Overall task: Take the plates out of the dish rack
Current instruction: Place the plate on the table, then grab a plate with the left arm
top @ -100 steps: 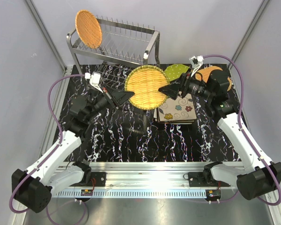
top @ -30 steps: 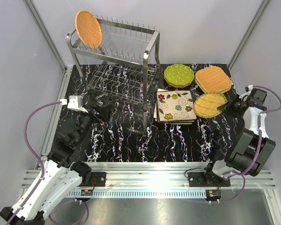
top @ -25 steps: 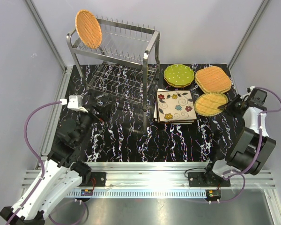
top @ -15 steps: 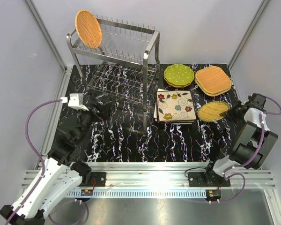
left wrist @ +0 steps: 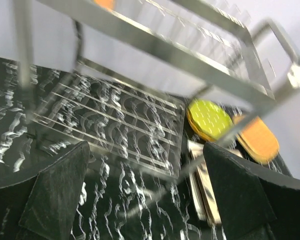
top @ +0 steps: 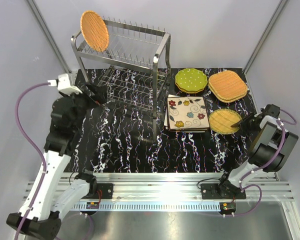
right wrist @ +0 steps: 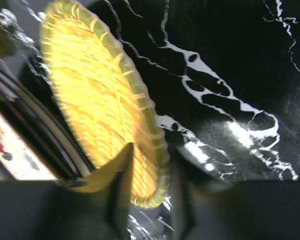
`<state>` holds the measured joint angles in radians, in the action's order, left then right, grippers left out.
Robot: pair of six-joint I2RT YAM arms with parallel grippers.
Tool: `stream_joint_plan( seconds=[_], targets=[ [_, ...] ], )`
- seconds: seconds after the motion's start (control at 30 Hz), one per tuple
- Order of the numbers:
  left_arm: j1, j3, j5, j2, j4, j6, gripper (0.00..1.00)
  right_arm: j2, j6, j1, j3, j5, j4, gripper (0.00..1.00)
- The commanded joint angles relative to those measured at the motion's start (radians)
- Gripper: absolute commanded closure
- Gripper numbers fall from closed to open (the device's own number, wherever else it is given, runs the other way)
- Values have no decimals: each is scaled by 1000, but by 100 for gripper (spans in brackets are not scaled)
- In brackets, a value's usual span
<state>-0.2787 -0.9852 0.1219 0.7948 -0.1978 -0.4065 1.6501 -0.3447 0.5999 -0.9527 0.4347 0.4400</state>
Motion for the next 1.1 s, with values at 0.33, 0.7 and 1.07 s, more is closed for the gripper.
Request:
stream_joint_plan(
  seconds=[0.33, 0.7, 1.07],
  targets=[
    [378, -489, -315, 385, 5, -216, 1, -29, 167, 15, -37, 6, 26, 0],
    [406, -918, -349, 771, -18, -305, 19, -114, 607, 15, -146, 222, 284, 0],
    [406, -1164, -357, 1012, -133, -321, 36, -190, 628, 14, -156, 346, 284, 0]
  ],
)
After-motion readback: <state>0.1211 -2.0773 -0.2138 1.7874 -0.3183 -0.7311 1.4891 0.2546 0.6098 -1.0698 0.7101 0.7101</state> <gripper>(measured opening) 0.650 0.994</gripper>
